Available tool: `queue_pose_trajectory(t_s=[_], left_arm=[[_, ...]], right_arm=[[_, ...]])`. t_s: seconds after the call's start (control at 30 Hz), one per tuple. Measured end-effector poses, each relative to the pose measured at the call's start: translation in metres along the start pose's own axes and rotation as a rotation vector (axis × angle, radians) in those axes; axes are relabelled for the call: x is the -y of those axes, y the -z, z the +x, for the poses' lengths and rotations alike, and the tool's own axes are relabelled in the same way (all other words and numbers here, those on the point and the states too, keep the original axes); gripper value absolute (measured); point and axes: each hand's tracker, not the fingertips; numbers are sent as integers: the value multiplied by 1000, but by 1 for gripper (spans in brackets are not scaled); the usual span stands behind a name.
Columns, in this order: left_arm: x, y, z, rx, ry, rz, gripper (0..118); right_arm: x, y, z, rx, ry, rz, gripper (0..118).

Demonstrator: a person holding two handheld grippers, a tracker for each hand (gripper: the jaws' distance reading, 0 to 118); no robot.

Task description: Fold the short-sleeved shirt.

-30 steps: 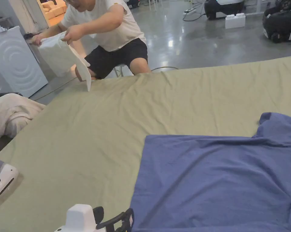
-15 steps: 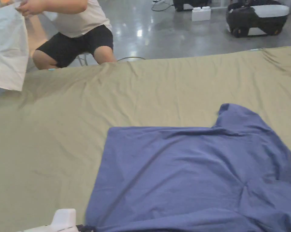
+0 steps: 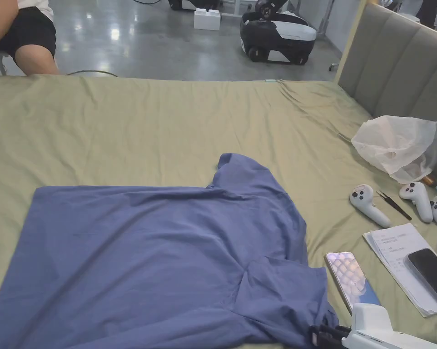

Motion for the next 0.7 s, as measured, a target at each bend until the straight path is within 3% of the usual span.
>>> queue_pose_trajectory(t_s=[0.03, 0.07, 0.23, 0.33, 0.4, 0.7], left_arm=[[0, -1, 1, -1, 1, 1, 1], [1, -1, 3, 2, -2, -2, 1], [0, -10, -2, 10, 4, 22, 0], [-16, -30, -7, 75, -84, 105, 0], [-41, -43, -14, 107, -168, 212, 0], [-185, 11, -24, 60, -174, 293, 0]], right_arm=[[0, 0, -2, -2, -4, 4, 10], [0, -1, -3, -4, -10, 5, 5], [-5, -11, -1, -4, -17, 38, 4], [-26, -25, 0, -54, 49, 122, 3], [-51, -26, 3, -73, 82, 163, 3], [-175, 54, -7, -16, 58, 158, 3]])
